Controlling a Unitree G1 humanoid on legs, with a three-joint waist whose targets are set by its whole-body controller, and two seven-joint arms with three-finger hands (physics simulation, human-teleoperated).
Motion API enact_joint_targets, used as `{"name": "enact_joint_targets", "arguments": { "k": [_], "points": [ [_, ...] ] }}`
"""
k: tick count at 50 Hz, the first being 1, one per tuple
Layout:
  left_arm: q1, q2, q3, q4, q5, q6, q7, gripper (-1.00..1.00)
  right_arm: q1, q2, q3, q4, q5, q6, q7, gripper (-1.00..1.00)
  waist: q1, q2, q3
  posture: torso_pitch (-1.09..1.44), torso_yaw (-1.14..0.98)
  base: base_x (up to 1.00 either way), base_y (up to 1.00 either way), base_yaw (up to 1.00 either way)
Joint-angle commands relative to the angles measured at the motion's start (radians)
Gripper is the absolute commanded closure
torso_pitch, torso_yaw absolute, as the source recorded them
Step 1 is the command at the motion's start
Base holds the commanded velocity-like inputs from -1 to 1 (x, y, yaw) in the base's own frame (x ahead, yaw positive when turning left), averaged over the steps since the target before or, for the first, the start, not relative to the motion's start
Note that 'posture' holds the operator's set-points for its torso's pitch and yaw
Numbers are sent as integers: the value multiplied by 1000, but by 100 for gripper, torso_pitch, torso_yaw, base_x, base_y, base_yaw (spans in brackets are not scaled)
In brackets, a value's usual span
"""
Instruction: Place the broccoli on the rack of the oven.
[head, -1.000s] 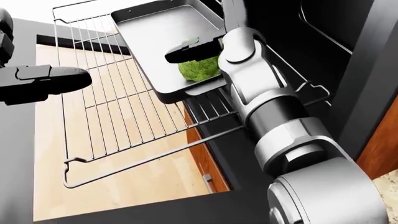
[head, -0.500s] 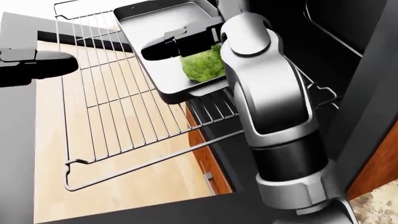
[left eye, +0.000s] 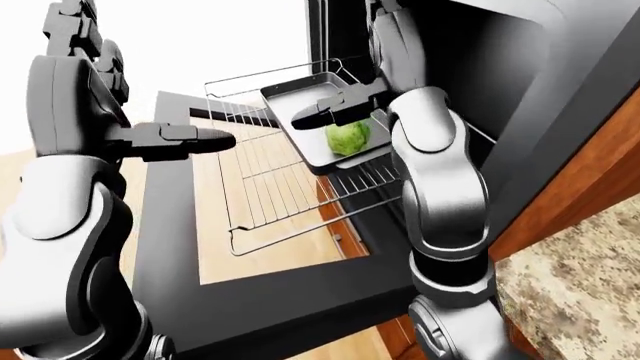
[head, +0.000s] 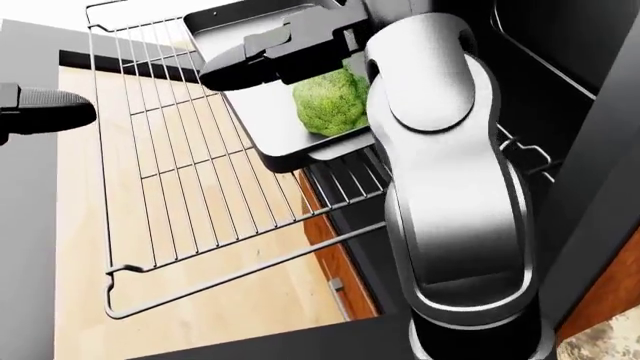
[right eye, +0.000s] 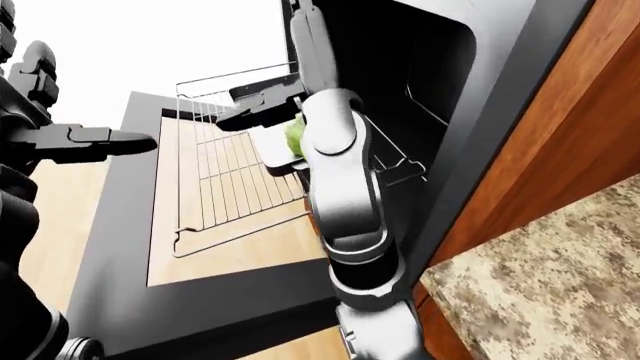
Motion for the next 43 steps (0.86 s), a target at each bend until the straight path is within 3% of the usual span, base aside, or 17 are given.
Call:
{"name": "enact_joint_targets", "arguments": {
  "k": [1,18,43],
  "points": [
    [-37,13,9,-18,20,-46,2,-100,-30,-3,-9,-38,-14,-42,-2,-100,-1,7,-26,0,0,0,0,0],
    [-40,21,28,-51,4,-198,22,-100,-31,-36,-28,-95,-47,-230,-13,-100,-3,4,-23,0,0,0,0,0],
    [-54,49,48,-49,-84,-372,134,-100,-83,-82,-51,-101,-72,-428,-23,-100,-4,3,-14,0,0,0,0,0]
  ]
}}
